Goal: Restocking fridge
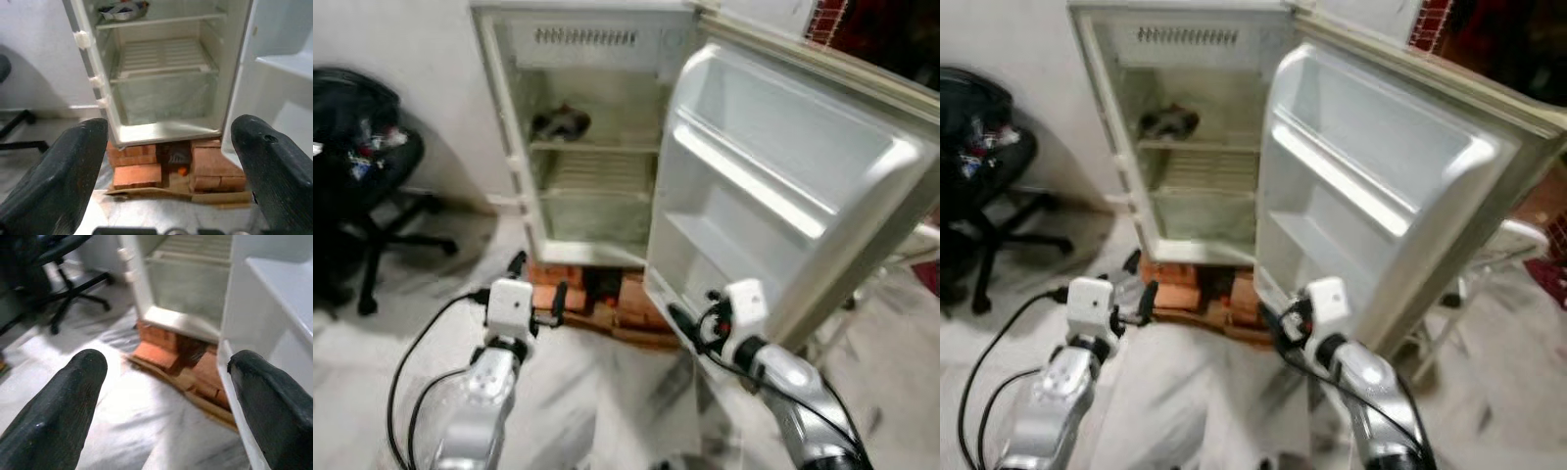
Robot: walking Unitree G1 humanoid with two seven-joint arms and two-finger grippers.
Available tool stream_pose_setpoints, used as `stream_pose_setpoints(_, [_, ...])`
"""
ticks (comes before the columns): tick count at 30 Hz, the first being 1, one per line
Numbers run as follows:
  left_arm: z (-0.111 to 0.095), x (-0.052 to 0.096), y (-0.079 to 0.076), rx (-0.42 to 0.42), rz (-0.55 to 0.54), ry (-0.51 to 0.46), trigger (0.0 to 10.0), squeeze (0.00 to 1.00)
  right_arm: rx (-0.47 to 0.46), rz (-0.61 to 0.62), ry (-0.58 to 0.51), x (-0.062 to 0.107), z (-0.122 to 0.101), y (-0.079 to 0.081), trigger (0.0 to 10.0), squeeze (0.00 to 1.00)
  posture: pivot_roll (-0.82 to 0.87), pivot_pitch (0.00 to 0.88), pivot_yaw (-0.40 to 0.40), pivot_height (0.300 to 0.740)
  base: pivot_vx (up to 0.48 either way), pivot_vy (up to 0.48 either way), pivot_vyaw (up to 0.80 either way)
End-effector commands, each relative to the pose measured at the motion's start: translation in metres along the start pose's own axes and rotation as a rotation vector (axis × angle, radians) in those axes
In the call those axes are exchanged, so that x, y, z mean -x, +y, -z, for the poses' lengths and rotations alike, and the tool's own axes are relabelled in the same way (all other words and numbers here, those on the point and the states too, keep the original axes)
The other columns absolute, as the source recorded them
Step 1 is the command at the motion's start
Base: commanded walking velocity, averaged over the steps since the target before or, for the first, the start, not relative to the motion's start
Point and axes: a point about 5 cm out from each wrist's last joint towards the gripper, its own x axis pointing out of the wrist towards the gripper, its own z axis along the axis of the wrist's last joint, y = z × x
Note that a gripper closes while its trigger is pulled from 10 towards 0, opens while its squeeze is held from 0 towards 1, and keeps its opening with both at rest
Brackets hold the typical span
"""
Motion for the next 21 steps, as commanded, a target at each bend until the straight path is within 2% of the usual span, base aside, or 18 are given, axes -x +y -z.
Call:
stream_pose_setpoints(1, [-0.006,-0.002,-0.003,-0.007,0.008,-0.025,10.0,0.0,0.021,-0.022,0.048,0.005,0.003,-0.008,10.0,0.0,-0.07,0.0,0.056,0.74,0.0,-0.48,0.0])
stream_pose_setpoints(4, [-0.006,-0.001,-0.003,-0.007,0.01,-0.023,10.0,0.0,0.041,-0.048,0.081,0.008,0.006,-0.011,10.0,0.0,-0.07,0.0,0.056,0.74,0.0,-0.48,0.0])
stream_pose_setpoints(5, [-0.006,-0.001,-0.002,-0.007,0.009,-0.02,10.0,0.0,0.075,-0.038,0.094,0.01,0.007,-0.015,10.0,0.0,-0.07,0.0,0.056,0.74,0.0,-0.48,0.0])
stream_pose_setpoints(10, [-0.005,-0.001,-0.003,-0.006,0.013,-0.017,10.0,0.0,0.101,-0.006,0.105,0.012,0.006,-0.027,10.0,0.0,-0.07,0.0,0.056,0.74,0.0,-0.45,0.0])
stream_pose_setpoints(14, [-0.004,0.001,-0.002,-0.009,0.013,-0.015,10.0,0.0,0.137,0.035,0.096,0.013,0.002,-0.038,10.0,0.0,-0.07,0.0,0.054,0.74,0.0,0.0,0.0])
stream_pose_setpoints(18, [-0.001,0.005,0.0,-0.008,-0.008,0.0,10.0,0.0,0.122,0.059,0.052,0.012,-0.006,-0.045,10.0,0.0,-0.06,0.0,0.059,0.74,0.0,0.0,0.0])
stream_pose_setpoints(21, [0.005,0.014,0.008,0.019,-0.075,0.017,10.0,0.0,0.148,0.088,0.041,0.013,-0.01,-0.052,10.0,0.0,-0.05,0.0,0.059,0.74,0.0,0.0,0.0])
